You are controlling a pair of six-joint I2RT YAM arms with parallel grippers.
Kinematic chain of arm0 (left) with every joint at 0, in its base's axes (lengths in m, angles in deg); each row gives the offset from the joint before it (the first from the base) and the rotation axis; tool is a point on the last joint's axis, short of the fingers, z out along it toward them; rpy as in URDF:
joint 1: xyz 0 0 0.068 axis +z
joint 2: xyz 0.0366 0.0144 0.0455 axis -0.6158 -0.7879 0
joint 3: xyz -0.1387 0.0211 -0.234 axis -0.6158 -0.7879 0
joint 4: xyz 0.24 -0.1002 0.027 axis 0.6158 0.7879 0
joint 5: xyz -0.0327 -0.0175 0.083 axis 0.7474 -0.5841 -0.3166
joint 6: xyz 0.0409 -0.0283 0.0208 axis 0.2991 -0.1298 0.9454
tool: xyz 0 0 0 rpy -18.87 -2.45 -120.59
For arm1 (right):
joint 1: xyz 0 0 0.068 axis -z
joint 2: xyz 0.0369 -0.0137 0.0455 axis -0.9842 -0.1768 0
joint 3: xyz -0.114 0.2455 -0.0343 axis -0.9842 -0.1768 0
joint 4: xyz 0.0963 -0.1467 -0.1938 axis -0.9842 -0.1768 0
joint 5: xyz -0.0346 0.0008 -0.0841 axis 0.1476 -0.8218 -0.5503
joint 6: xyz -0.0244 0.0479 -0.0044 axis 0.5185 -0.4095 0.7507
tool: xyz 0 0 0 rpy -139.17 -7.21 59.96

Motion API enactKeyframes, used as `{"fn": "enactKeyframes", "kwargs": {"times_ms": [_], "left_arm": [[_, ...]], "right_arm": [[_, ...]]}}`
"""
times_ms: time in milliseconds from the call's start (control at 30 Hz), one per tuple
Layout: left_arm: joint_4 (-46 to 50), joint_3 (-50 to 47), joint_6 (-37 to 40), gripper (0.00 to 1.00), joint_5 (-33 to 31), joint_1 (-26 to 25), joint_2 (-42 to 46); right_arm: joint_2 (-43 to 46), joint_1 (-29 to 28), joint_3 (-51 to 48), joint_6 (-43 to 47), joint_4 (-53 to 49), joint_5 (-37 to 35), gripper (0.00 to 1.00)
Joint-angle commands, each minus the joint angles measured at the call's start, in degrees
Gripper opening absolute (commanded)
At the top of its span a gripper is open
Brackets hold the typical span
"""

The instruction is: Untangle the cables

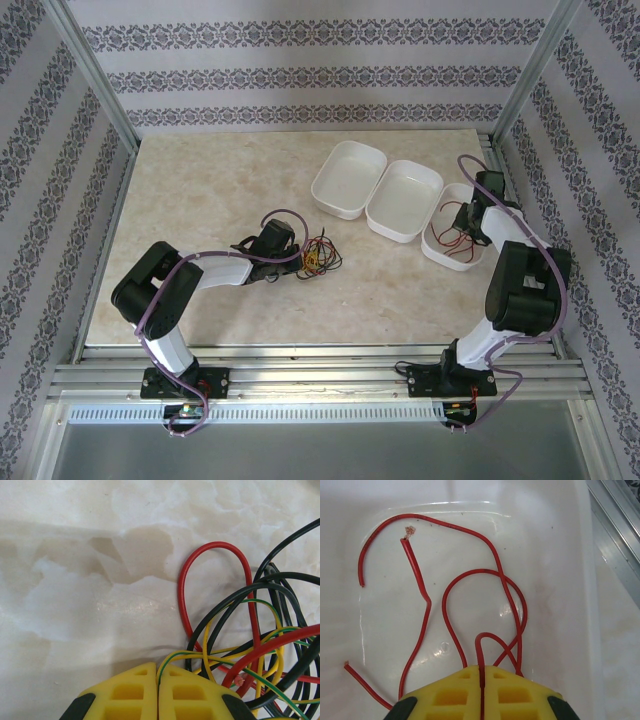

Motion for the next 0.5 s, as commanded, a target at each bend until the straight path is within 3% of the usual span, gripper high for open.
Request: {"fn": "enactKeyframes", "kwargs": {"times_ms": [0, 67, 267, 467], "left_arm": [[0.38, 0.58, -0.12, 0.00, 0.30, -0.34, -1.45], [0.29, 0.45, -0.29, 0.00, 0.29, -0.34, -1.48], [0.34, 0.52, -0.27, 0.00, 0.46, -0.34, -1.49], [0.29, 0.43, -0.18, 0.00, 0.53, -0.34, -1.39]], "right_arm": [[2.18, 0.30, 1.37, 0.46, -0.80, 0.46, 0.18], [4.21, 0.31, 1.14, 0.58, -1.49, -0.37, 0.26], [10.93, 0.30, 0.46, 1.51, -3.88, -2.50, 0.35], [17.29, -0.07, 0.57, 1.29, -5.64, -1.85, 0.37]]}}
